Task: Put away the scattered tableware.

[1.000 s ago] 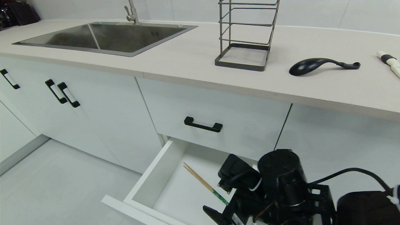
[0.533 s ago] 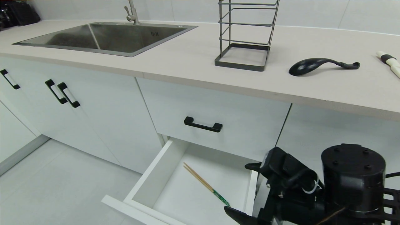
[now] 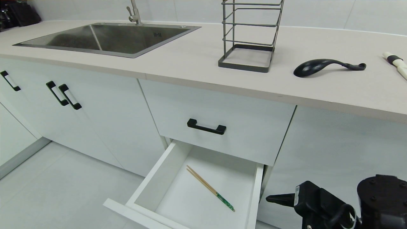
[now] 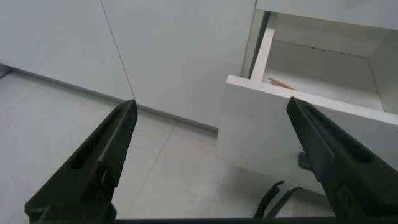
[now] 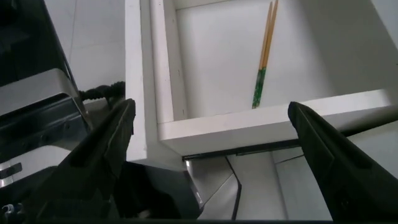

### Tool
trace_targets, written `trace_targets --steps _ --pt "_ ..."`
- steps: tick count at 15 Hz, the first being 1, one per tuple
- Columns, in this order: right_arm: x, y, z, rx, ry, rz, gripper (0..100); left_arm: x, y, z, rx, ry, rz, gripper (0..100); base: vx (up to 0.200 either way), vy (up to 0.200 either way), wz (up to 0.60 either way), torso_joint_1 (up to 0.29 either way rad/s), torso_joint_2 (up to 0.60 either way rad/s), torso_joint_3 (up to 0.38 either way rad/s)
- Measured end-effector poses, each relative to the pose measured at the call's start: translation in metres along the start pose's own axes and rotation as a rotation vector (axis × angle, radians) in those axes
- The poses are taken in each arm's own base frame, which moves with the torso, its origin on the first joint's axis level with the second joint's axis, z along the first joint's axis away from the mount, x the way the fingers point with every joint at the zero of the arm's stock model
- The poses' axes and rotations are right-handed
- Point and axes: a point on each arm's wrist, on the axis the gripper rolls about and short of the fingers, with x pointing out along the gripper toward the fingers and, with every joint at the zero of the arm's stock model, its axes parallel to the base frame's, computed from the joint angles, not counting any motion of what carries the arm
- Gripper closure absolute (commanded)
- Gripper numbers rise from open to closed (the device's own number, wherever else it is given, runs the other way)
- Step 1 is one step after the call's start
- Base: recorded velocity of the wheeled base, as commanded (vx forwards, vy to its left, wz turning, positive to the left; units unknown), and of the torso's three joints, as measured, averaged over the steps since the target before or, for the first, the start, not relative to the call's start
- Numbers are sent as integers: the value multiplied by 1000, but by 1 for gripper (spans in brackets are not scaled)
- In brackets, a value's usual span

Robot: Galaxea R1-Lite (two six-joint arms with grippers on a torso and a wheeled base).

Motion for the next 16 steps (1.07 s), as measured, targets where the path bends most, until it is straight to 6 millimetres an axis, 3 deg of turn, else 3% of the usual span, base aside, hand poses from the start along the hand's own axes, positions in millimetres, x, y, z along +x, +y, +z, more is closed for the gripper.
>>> trace_targets --steps 13,16 --pt "9 12 -5 -23 0 47 0 0 0 0 -1 0 0 0 0 0 0 0 0 0" --pt "11 14 -4 -27 -2 56 0 0 0 0 -1 0 0 0 0 0 0 176 -108 -51"
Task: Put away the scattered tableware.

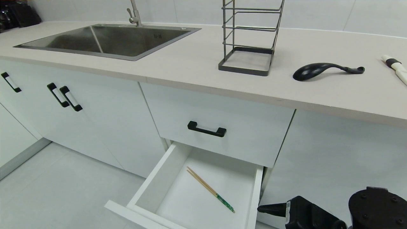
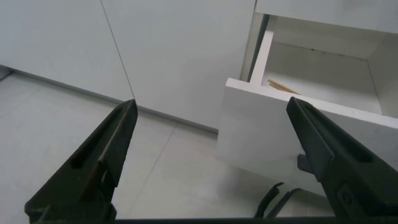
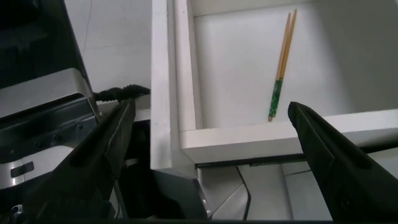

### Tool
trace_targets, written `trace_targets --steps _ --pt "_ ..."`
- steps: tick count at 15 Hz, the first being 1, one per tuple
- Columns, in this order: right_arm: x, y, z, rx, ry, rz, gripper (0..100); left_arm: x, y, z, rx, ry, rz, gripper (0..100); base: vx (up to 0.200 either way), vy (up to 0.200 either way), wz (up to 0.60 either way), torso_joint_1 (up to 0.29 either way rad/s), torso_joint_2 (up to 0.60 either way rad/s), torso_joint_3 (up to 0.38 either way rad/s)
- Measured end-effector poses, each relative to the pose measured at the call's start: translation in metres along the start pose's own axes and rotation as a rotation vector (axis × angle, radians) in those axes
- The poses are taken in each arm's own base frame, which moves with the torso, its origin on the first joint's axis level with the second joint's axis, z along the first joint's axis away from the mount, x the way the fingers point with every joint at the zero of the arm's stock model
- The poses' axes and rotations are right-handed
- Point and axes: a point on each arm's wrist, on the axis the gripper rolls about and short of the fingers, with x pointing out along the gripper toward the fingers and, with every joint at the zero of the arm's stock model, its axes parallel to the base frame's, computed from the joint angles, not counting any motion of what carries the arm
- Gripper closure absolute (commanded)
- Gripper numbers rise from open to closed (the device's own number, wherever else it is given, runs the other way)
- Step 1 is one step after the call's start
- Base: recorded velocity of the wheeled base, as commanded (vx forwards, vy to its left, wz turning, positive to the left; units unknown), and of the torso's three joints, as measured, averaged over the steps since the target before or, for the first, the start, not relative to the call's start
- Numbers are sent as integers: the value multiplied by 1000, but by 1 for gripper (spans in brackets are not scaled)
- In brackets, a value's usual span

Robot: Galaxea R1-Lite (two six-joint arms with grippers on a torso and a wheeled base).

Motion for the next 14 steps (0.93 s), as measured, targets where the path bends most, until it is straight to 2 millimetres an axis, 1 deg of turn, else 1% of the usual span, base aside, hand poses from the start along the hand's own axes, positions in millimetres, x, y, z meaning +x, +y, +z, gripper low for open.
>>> trace_targets --steps 2,3,7,10,13,14 --pt "1 -1 1 0 -2 -3 0 0 0 0 0 2 0 0 0 0 0 251 -80 -154" --pt "2 -1 1 0 -2 -2 0 0 0 0 0 1 0 0 0 0 0 261 -334 -207" --pt "3 3 2 -5 -3 12 0 0 0 0 0 -1 0 0 0 0 0 198 -629 -203" --pt "3 4 2 -6 -2 17 0 0 0 0 0 0 0 0 0 0 0 243 -494 -212" --pt "5 5 5 -11 -8 25 0 0 0 0 0 0 0 0 0 0 0 100 -479 -220" --pt "6 5 6 -12 -11 28 0 0 0 0 0 0 0 0 0 0 0 242 -500 -217"
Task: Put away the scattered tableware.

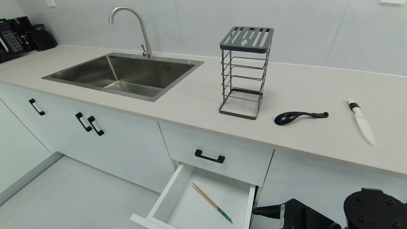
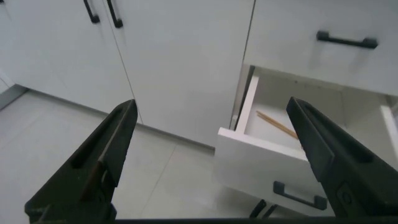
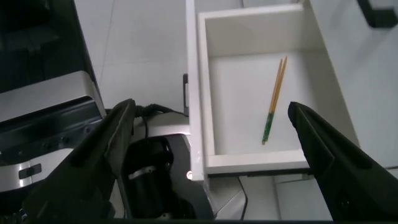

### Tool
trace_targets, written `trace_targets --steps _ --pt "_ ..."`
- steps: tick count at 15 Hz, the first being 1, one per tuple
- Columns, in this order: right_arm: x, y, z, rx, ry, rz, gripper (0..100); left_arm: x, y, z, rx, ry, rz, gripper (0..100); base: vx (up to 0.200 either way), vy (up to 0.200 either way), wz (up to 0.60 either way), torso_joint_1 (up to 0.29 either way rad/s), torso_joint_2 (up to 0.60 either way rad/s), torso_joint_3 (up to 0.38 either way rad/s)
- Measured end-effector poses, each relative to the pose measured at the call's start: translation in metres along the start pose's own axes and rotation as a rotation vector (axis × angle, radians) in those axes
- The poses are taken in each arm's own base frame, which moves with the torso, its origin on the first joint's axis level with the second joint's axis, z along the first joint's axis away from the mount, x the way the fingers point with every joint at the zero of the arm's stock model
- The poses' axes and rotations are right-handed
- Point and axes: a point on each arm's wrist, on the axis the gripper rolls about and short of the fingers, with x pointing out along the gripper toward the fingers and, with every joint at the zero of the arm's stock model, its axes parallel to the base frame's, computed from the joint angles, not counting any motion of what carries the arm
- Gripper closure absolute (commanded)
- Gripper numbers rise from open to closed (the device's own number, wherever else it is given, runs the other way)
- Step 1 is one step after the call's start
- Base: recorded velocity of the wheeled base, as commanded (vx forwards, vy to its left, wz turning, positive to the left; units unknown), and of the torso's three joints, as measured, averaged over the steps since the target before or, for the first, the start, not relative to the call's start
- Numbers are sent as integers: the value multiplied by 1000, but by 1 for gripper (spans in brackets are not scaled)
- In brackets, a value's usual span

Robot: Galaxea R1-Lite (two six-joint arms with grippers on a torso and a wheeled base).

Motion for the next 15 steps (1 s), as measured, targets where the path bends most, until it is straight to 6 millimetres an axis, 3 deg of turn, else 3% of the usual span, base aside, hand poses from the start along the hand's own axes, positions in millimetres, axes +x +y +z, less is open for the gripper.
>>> trace_targets --steps 4,15 --pt "6 -2 7 -3 -20 -1 0 0 0 0 0 0 0 0 0 0 0 383 -485 -237" --pt "30 -15 40 15 50 6 0 0 0 0 0 -1 0 0 0 0 0 287 -543 -261"
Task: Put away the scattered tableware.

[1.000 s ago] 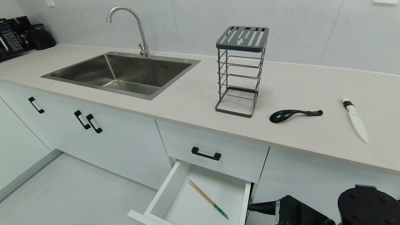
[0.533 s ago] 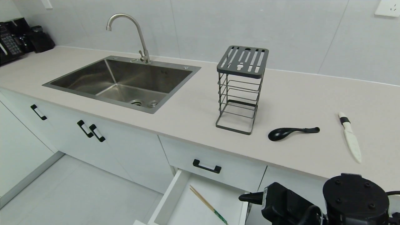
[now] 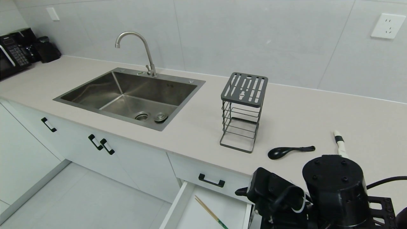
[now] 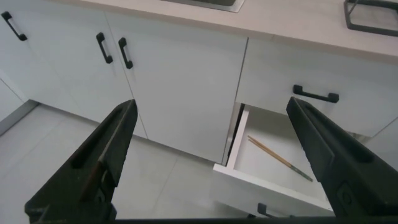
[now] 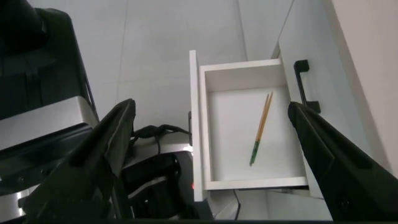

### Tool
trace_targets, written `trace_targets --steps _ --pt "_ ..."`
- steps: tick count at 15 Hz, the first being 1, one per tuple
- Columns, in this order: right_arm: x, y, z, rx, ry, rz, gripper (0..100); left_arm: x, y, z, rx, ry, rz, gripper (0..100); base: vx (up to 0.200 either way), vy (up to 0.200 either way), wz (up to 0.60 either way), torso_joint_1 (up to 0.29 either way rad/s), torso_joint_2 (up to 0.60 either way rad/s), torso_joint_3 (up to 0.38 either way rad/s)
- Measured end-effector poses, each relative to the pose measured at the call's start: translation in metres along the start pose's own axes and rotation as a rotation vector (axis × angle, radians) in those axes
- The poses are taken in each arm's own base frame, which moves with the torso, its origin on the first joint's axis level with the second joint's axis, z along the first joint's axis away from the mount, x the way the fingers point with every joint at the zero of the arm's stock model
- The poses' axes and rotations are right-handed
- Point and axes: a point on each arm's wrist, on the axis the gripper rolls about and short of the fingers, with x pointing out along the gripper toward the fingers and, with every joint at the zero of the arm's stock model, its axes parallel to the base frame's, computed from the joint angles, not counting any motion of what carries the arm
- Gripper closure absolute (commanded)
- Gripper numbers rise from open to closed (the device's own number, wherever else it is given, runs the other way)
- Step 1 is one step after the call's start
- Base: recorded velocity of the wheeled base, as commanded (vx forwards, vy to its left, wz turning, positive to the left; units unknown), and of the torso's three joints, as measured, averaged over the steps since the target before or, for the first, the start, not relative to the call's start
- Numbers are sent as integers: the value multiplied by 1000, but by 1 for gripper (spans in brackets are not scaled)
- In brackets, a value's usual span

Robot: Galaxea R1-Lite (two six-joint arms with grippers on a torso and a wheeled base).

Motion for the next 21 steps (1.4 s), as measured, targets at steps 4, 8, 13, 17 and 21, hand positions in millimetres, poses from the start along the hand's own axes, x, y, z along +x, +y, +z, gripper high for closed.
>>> trace_targets --steps 4,8,13,17,21 --pt "-1 -11 -3 28 71 -18 0 0 0 0 0 0 0 0 0 0 0 233 -481 -216" --pt "-3 -22 -12 48 64 -63 0 0 0 0 0 1 0 0 0 0 0 0 0 0" --pt "-6 -44 -31 86 92 -205 0 0 0 0 0 1 0 0 0 0 0 0 0 0" --pt "-5 -70 -40 118 120 -334 0 0 0 0 0 1 0 0 0 0 0 0 0 0" --pt "-19 -104 -52 78 159 -433 0 0 0 0 1 1 0 0 0 0 0 0 0 0"
